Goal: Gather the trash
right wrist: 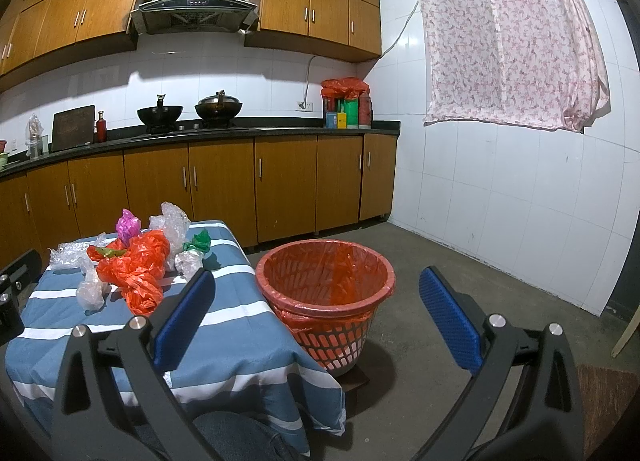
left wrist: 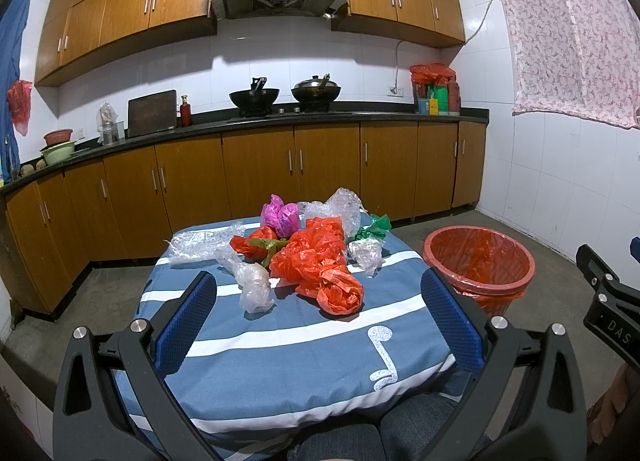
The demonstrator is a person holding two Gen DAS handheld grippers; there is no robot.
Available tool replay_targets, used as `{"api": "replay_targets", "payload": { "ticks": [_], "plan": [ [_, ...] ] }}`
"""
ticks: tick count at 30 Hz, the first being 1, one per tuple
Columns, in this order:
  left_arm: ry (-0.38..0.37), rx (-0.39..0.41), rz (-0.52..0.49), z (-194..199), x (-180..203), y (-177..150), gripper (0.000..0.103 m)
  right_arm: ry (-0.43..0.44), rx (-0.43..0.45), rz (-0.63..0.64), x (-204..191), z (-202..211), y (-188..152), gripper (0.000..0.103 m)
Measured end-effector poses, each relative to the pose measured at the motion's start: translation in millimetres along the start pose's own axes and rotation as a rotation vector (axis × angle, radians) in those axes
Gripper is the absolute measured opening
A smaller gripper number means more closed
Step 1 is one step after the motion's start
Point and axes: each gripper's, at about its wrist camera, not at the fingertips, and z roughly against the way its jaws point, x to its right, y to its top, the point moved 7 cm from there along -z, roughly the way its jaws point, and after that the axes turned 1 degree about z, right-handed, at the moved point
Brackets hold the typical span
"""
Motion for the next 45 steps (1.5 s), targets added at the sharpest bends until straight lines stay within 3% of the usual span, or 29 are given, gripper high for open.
{"api": "replay_targets", "payload": {
  "ticks": [37,45],
  "plan": [
    [0.011,-0.005,-0.003,6.3,9.4,1.3,0.101,-0.001,-0.012,-0.003,1.0,-5.4,-2.9,0.099],
    [0.048,-0.094,0.022,-15.2,-10.6,-15.5,0.101,0.031,-0.063,0.0,-8.8,-31.9,-16.5,0.099]
  ]
}}
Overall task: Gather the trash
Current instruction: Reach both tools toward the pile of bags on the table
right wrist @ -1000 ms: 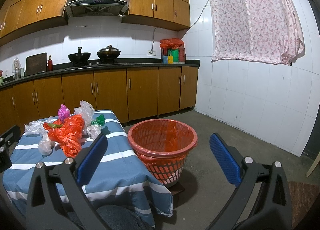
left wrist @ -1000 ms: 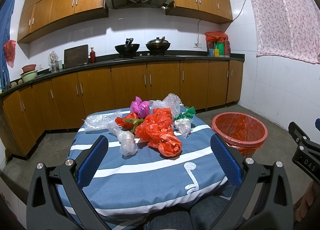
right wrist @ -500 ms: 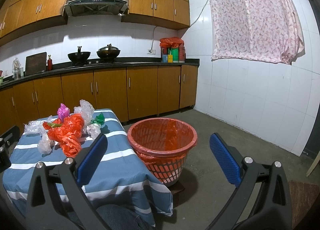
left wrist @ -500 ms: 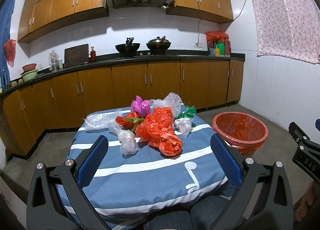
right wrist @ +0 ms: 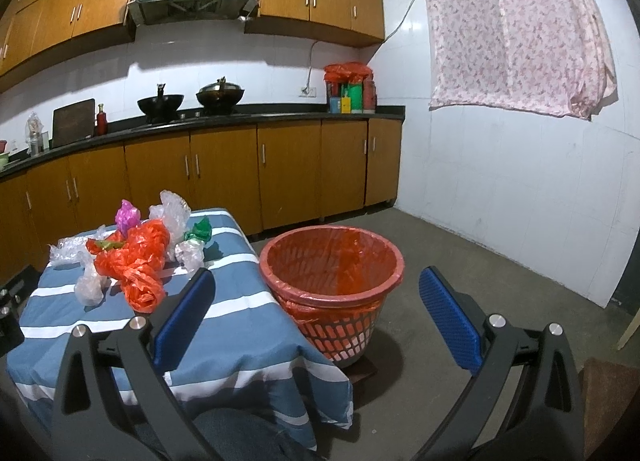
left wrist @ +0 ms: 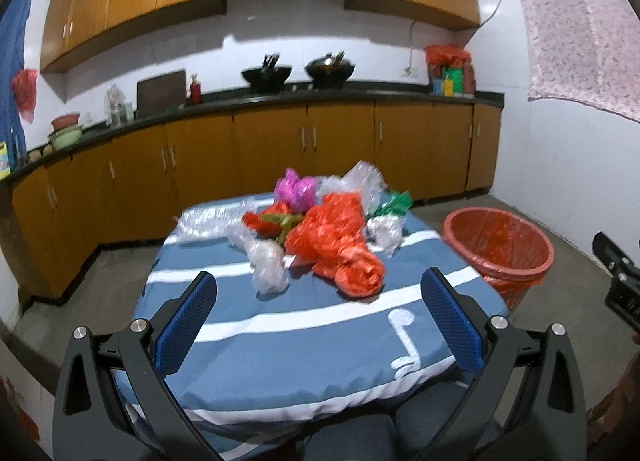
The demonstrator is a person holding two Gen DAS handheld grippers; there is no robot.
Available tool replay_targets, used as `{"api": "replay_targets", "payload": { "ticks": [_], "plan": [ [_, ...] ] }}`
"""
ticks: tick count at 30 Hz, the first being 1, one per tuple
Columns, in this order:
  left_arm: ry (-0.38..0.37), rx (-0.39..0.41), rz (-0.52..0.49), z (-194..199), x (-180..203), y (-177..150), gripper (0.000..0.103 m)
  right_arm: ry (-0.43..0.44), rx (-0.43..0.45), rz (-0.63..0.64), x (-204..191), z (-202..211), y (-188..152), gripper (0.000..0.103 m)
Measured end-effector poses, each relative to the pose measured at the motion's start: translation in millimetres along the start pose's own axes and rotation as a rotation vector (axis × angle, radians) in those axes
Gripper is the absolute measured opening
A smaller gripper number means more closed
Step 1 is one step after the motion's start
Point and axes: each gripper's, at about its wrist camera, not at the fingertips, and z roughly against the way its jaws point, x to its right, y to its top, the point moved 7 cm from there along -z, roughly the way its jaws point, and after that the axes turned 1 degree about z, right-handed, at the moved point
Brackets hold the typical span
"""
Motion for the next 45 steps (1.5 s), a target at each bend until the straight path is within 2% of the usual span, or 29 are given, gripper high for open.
{"api": "replay_targets", "payload": {
  "ticks": [8,13,21,27,29,33,38,43,45],
  "plan": [
    [0.069,-0.102,0.079,-42.1,-44.5,-14.2,0.101,0.07,-0.116,-0.002,-28.0,-52.7,-0.8,0.099],
    [0.106,-0.139,0.121,-76.9,-69.9,-10.7,0.101,0.122,-0.18,-0.003,-50.8,-85.0,-3.9,0.099],
    [0.126,-0.193,0.177,-147.4,-89.8,8.7,0.097,0.241,-0.167,0.072,-117.1,-122.3,12.9,0.099],
    [0.185,-0.177,0.181,-156.4,-111.8,11.1,0.097,0.29,-0.171,0.125,-154.4,-158.9,14.9,0.093],
    [0.203,-0.175,0.184,-158.3,-122.2,9.2,0.097,0.282,-0.212,0.106,-157.9,-183.7,13.8,0.086],
    [0.219,-0.188,0.202,-165.6,-136.6,4.0,0.097,0.289,-0.293,0.066,-166.1,-229.9,7.9,0.08],
    [0.212,-0.201,0.214,-174.4,-143.9,0.3,0.097,0.31,-0.36,0.039,-183.6,-272.1,-4.9,0.079],
    [0.188,-0.215,0.199,-187.3,-137.1,-0.8,0.097,0.312,-0.404,0.067,-200.2,-293.6,-19.6,0.079],
    [0.177,-0.22,0.192,-193.0,-132.2,-0.8,0.097,0.314,-0.409,0.088,-207.7,-299.1,-23.3,0.073]
  ]
}}
